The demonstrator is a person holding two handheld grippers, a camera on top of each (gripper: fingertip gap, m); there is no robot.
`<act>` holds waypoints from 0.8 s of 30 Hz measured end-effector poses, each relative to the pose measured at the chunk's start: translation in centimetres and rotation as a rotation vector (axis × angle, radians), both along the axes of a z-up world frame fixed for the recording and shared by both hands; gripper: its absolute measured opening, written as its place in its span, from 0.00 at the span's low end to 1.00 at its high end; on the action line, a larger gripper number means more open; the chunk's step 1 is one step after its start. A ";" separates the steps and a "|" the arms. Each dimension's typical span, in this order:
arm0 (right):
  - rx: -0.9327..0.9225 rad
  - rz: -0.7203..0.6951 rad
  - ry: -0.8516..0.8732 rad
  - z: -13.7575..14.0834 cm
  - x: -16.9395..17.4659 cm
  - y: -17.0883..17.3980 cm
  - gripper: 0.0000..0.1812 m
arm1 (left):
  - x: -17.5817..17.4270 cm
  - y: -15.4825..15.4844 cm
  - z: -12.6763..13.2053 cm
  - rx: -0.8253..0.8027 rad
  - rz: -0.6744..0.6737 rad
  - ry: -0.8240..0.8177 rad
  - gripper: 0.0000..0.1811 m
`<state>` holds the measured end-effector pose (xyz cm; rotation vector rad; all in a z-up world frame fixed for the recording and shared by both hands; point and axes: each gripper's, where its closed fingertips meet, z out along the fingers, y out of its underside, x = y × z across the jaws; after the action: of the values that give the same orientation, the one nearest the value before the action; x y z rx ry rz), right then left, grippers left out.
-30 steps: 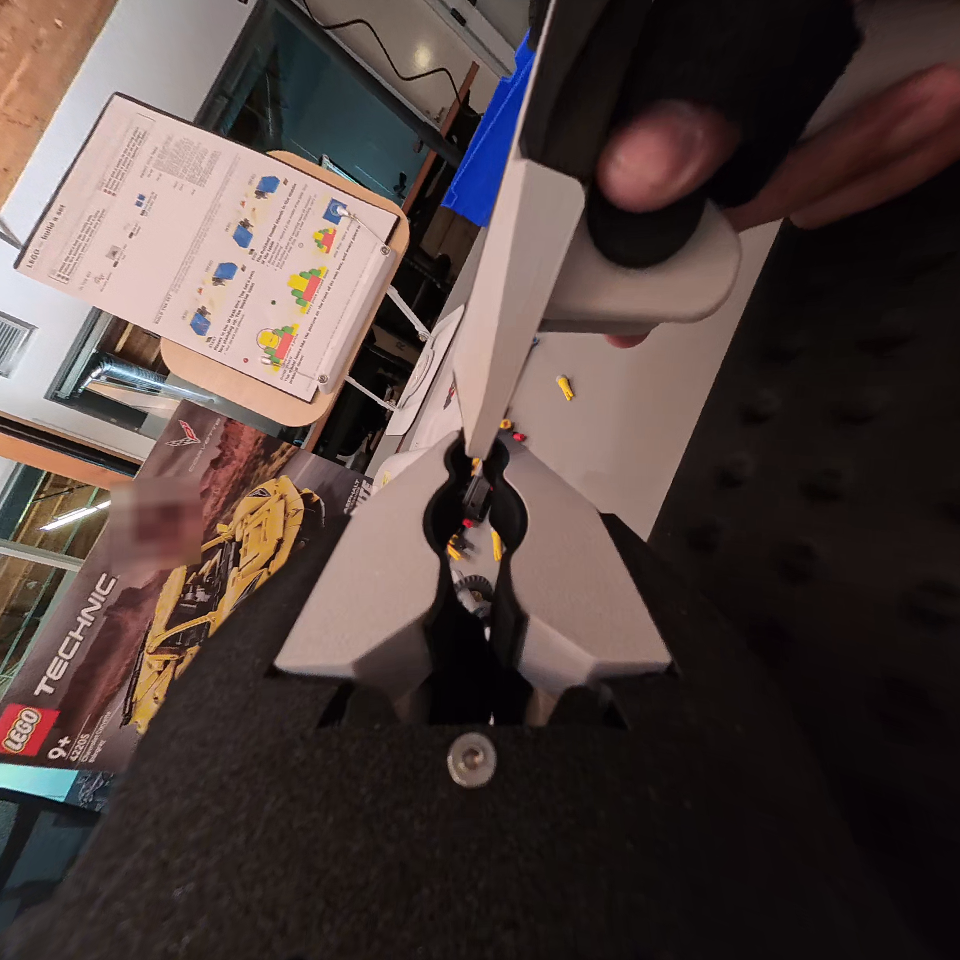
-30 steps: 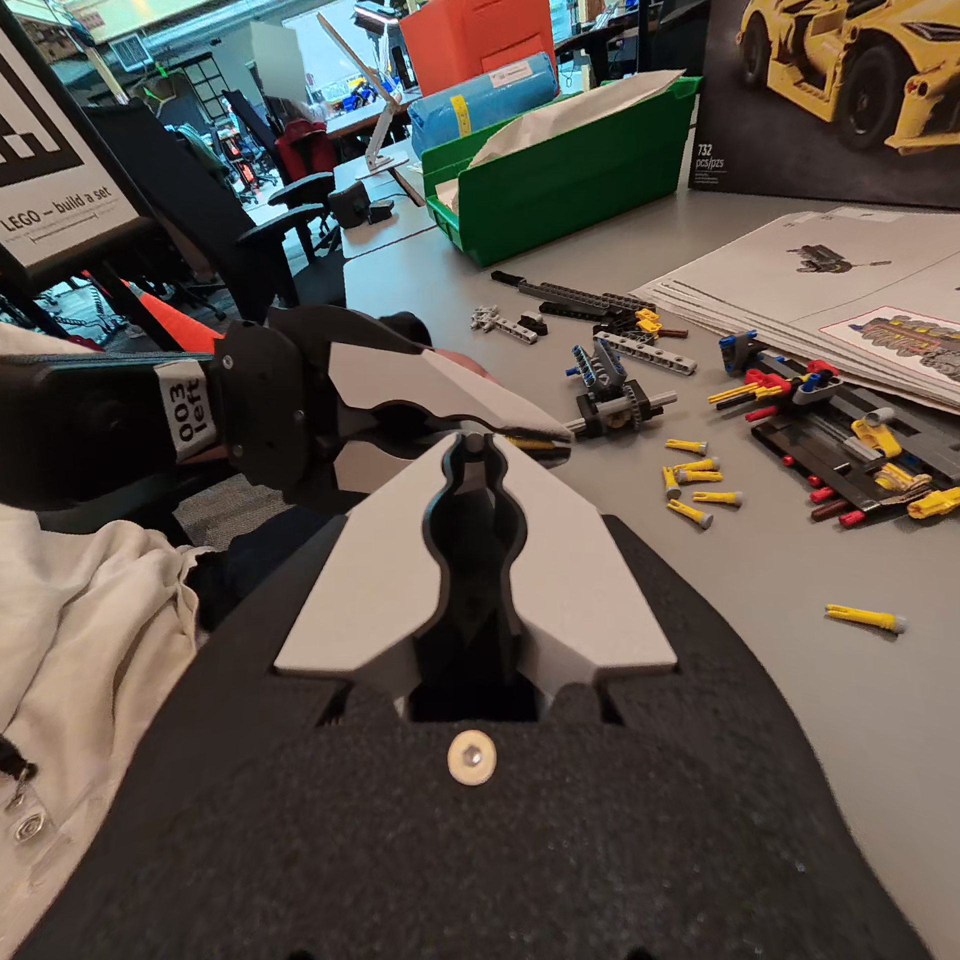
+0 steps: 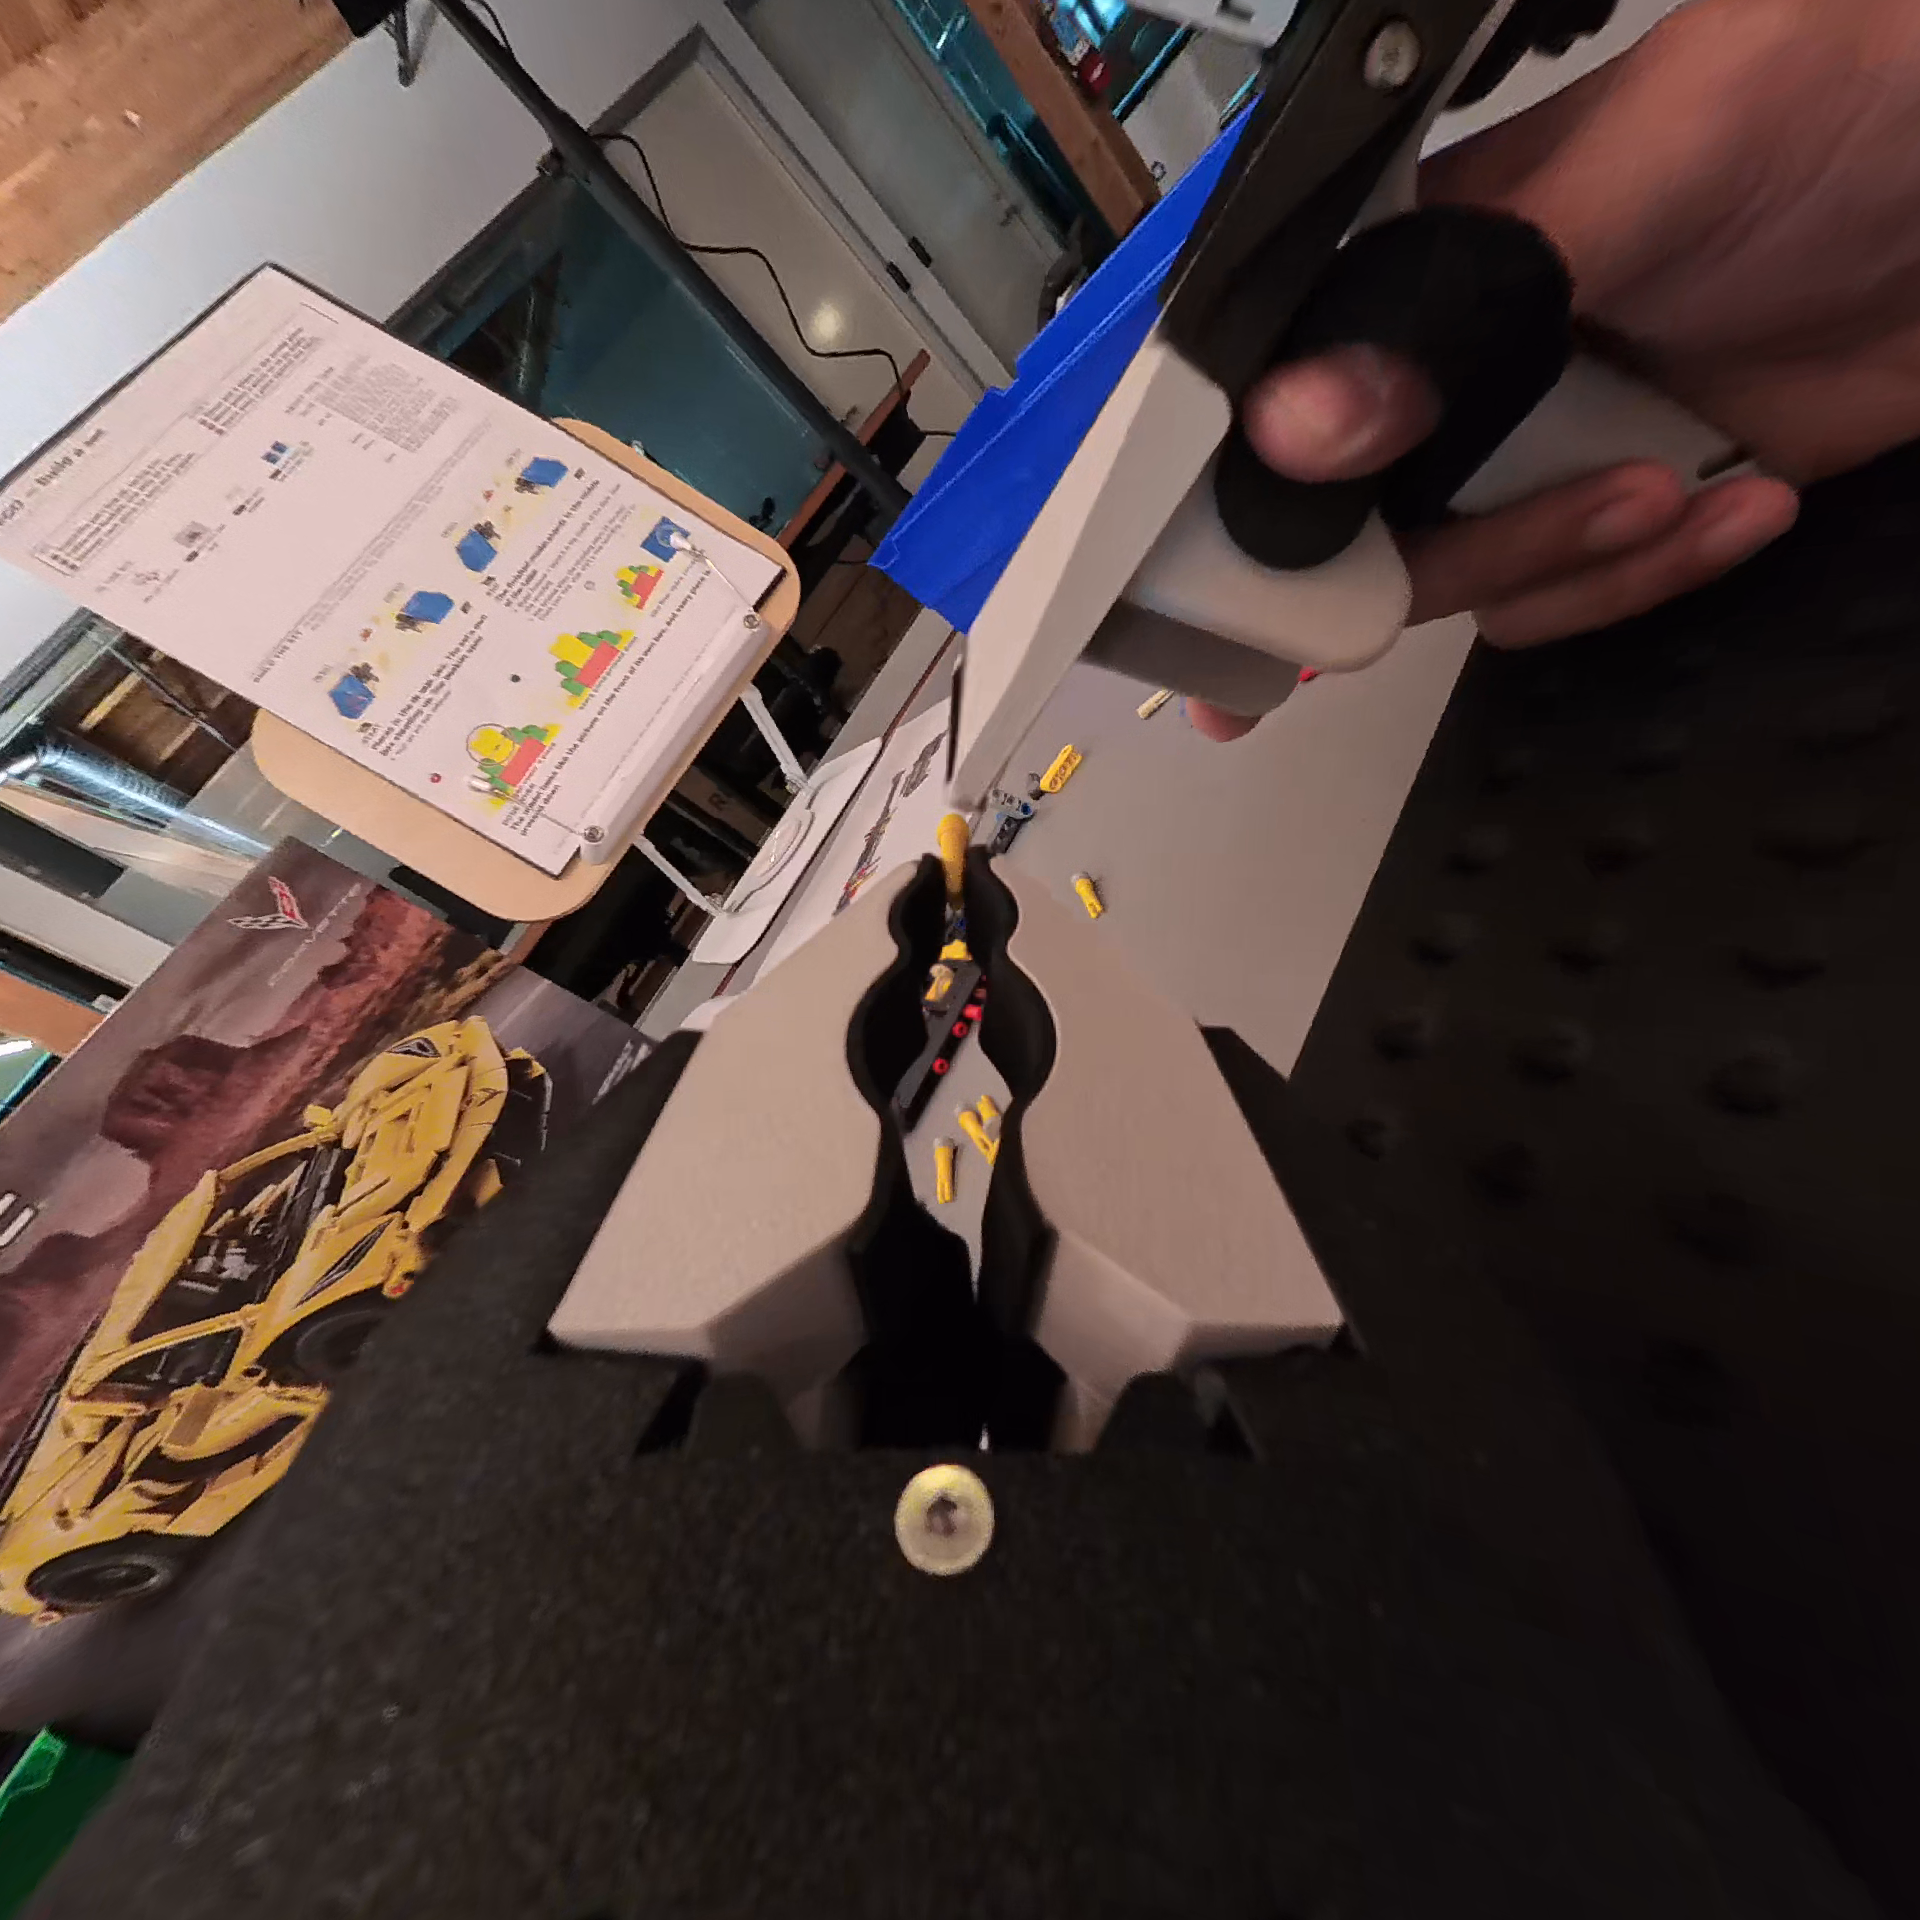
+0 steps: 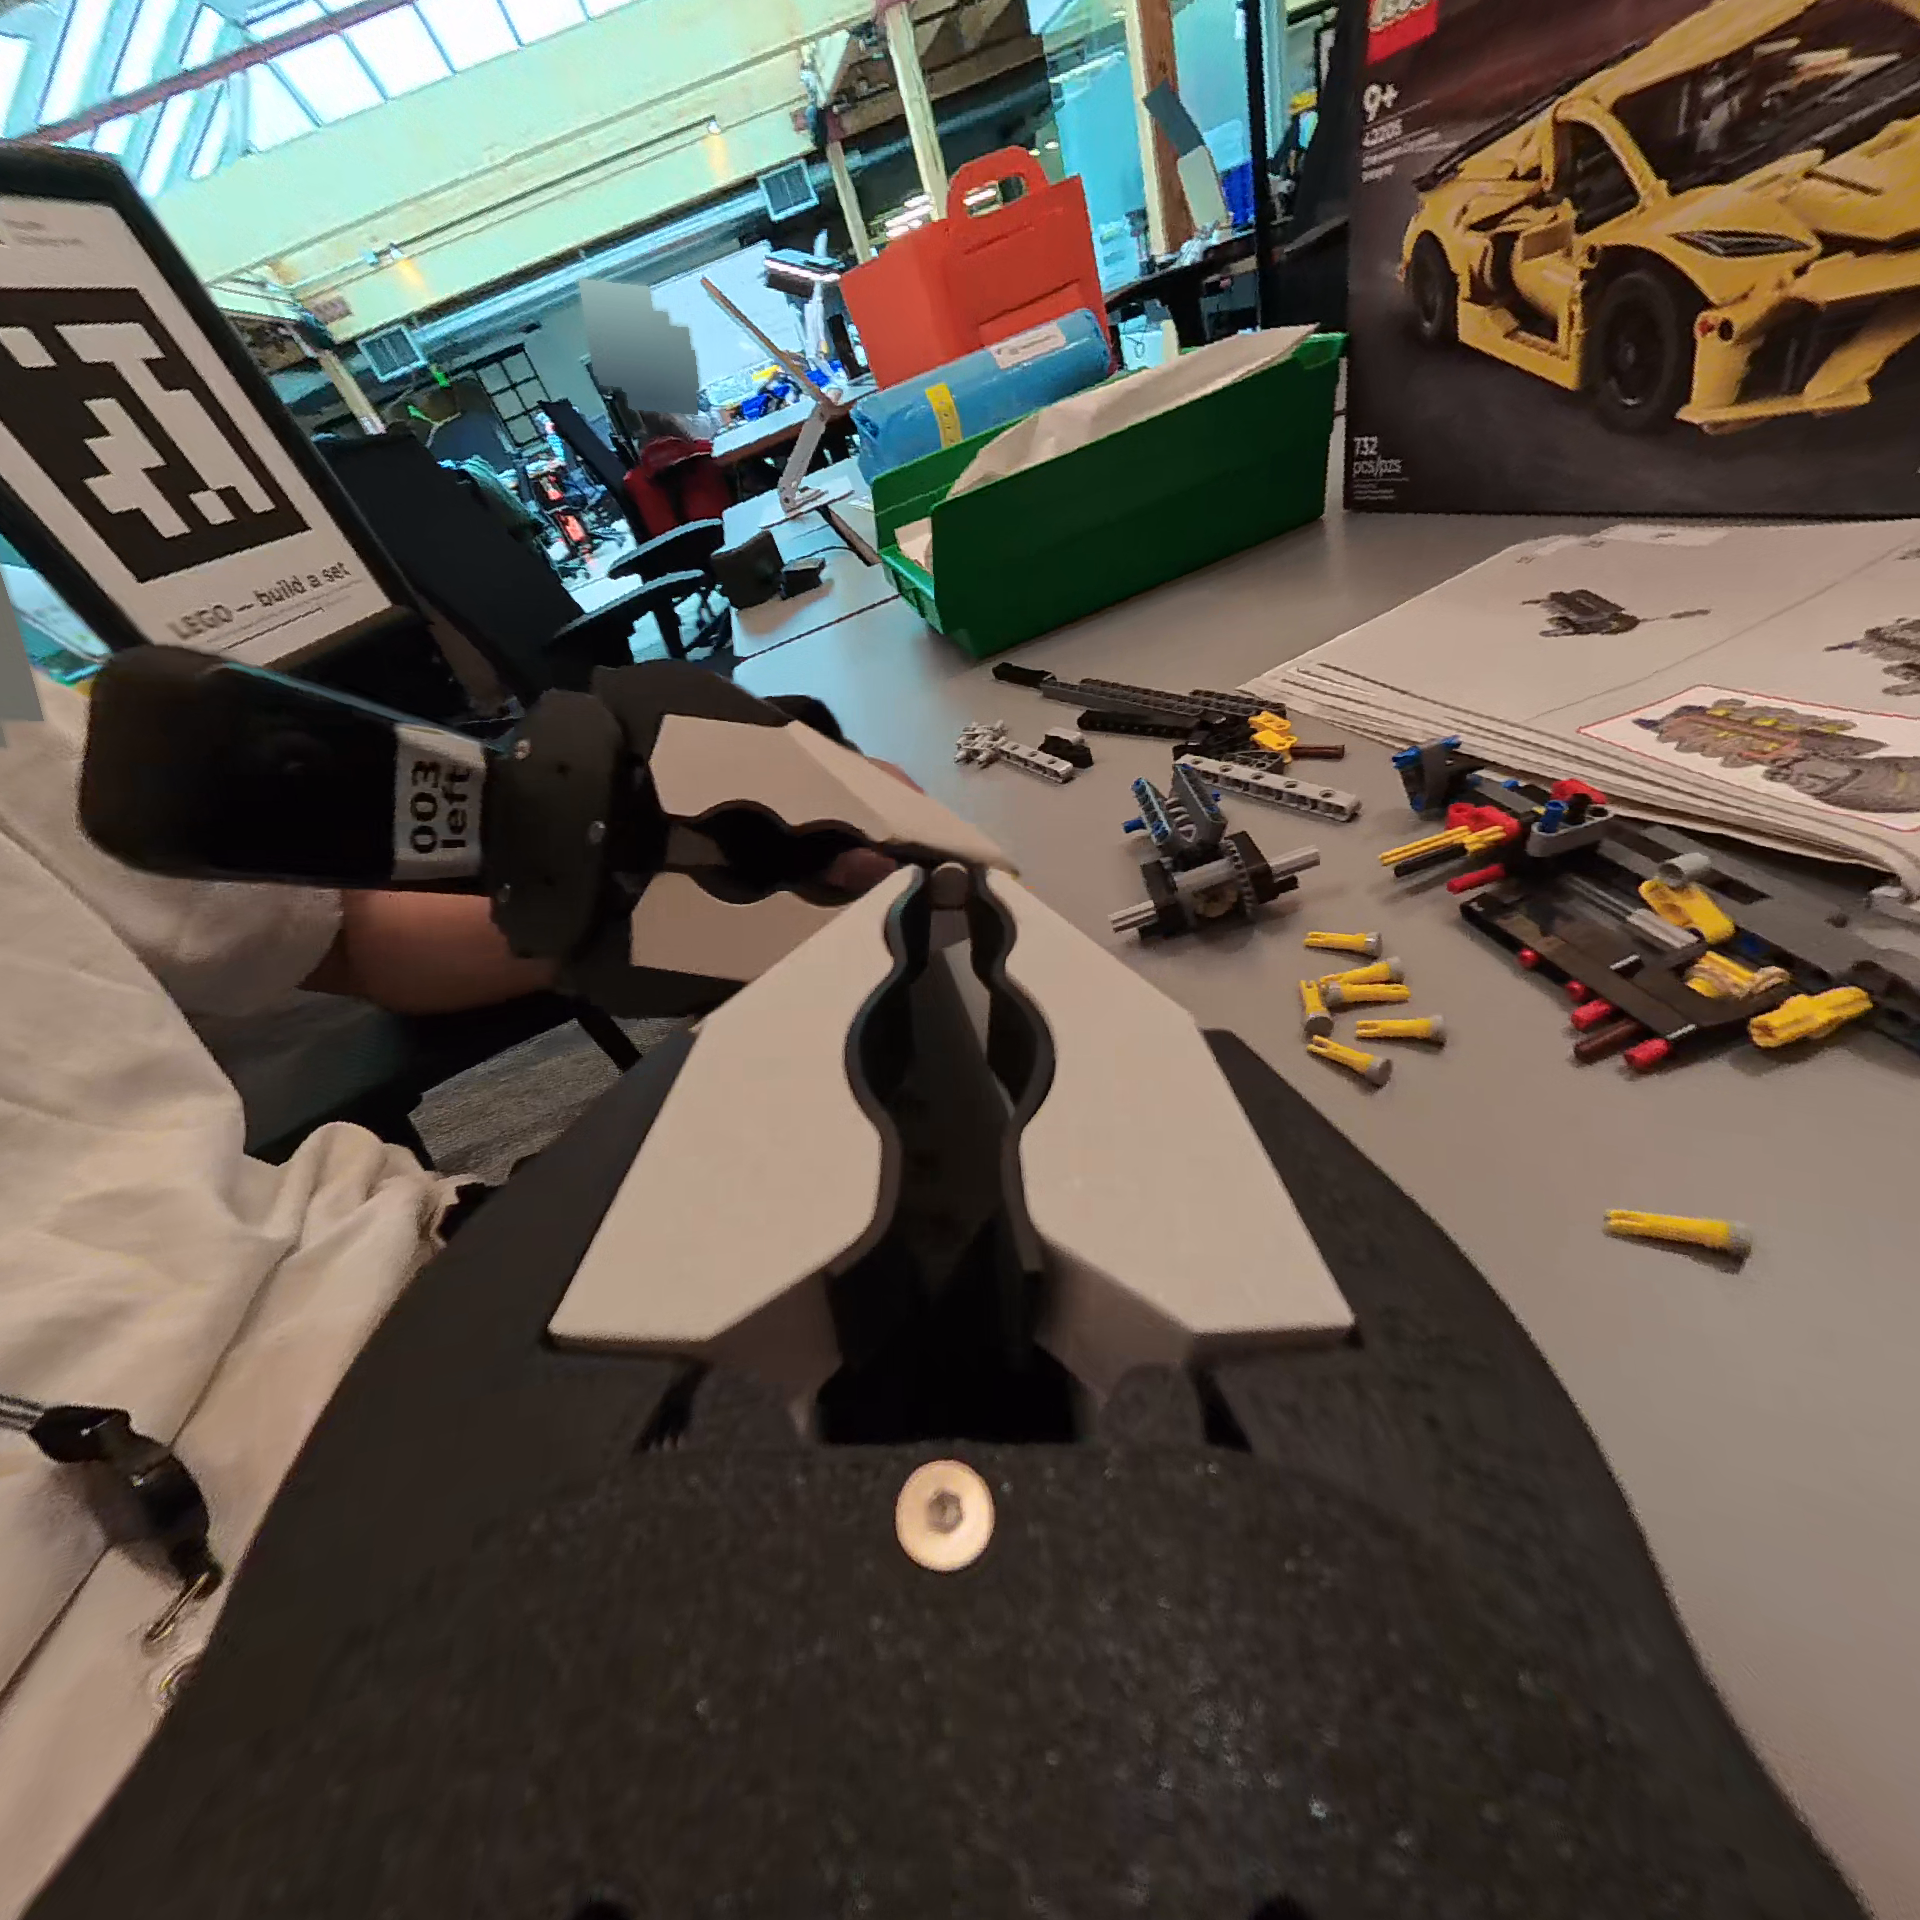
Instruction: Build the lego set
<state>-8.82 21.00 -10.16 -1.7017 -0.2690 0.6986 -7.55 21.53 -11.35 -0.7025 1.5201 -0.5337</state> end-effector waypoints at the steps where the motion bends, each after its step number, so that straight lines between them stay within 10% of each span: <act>1: -0.004 -0.006 -0.001 -0.1 0.1 0.1 0.03 | 0.0 -0.2 -0.1 0.003 -0.007 0.003 0.01; 14: 0.038 -0.030 0.175 1.6 2.2 -0.5 0.03 | -0.6 1.0 0.6 -0.086 -0.019 -0.009 0.00; 24: 0.060 -0.041 0.342 2.6 4.4 -0.7 0.03 | -4.8 7.5 -3.4 -0.533 0.017 0.474 0.11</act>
<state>-4.38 20.25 -7.60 -1.4970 -0.0145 0.9262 -12.37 29.04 -14.79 -1.3233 1.8219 -0.8133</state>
